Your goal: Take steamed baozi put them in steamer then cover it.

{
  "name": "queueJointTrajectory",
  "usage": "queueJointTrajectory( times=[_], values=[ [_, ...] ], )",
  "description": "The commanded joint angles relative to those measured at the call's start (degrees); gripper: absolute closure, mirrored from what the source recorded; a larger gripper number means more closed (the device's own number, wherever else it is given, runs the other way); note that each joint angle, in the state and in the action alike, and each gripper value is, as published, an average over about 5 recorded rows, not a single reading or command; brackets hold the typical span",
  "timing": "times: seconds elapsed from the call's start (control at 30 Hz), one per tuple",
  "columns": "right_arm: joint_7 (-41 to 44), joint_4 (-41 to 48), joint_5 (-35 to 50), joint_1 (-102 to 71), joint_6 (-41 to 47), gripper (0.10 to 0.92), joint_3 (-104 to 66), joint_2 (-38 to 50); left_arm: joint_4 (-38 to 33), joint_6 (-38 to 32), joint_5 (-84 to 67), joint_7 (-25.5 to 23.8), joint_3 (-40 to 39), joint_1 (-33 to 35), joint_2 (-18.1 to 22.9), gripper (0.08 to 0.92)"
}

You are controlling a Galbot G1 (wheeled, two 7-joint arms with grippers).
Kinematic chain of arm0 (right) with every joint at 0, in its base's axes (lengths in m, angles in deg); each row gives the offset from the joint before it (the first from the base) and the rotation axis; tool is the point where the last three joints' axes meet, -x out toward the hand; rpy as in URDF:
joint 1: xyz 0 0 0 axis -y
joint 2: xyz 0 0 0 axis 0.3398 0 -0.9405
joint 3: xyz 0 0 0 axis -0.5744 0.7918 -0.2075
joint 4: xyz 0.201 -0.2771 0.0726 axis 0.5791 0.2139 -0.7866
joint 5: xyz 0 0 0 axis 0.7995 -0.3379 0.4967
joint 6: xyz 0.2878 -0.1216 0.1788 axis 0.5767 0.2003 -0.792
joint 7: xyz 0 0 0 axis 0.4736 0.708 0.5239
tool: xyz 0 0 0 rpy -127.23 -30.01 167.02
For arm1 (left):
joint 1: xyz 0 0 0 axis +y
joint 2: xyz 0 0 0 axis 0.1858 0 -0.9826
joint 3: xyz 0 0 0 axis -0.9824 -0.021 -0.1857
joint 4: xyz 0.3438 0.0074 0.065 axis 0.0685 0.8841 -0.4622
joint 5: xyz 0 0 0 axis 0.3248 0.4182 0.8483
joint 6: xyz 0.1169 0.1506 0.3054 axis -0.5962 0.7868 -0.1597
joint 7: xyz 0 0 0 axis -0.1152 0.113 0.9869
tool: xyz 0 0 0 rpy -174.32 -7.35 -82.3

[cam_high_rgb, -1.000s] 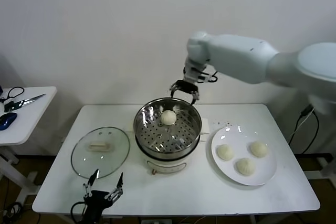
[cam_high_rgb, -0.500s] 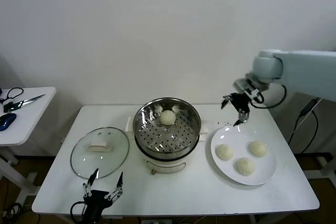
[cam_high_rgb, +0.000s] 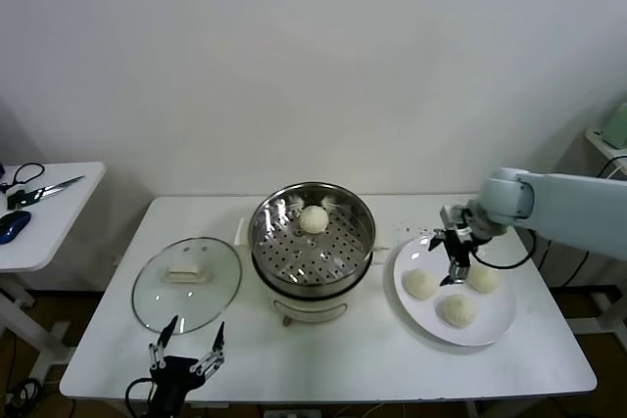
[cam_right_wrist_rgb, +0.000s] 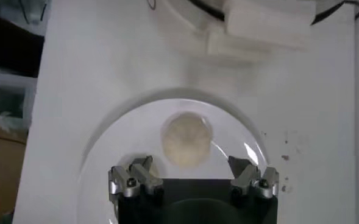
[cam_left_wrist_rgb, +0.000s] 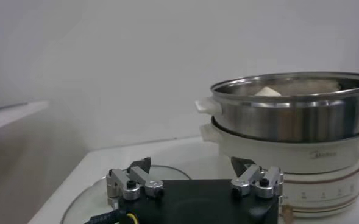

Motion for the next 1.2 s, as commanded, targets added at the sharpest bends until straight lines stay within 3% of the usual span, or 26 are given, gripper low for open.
queueJointTrajectory(
  times=[0.03, 0.5, 0.8, 1.0, 1.2],
  values=[
    [-2.28, 4.48, -3.16, -12.65, 4.02, 0.203, -9.96, -0.78, 0.05, 0.06, 0.09, 0.0, 0.02, 0.04, 0.02, 0.177],
    [-3.03, 8.47, -4.28, -16.39, 4.73, 0.205, -12.81, -4.85, 0.33, -0.06, 0.12, 0.12, 0.26, 0.29, 0.54, 0.177],
    [-1.6, 7.15, -3.11, -13.8, 4.54, 0.375, -11.94, -3.98, 0.31, 0.03, 0.12, 0.17, 0.32, 0.11, 0.58, 0.177],
    [1.43, 4.22, 0.64, -2.09, 3.11, 0.381, -4.57, -2.64, 0.04, 0.11, 0.13, 0.19, 0.29, 0.09, 0.58, 0.177],
    [8.72, 1.09, 7.37, 23.03, -0.85, 0.381, 11.67, -5.11, -0.42, 0.08, -0.1, 0.2, 0.22, 0.18, 0.13, 0.177]
  ],
)
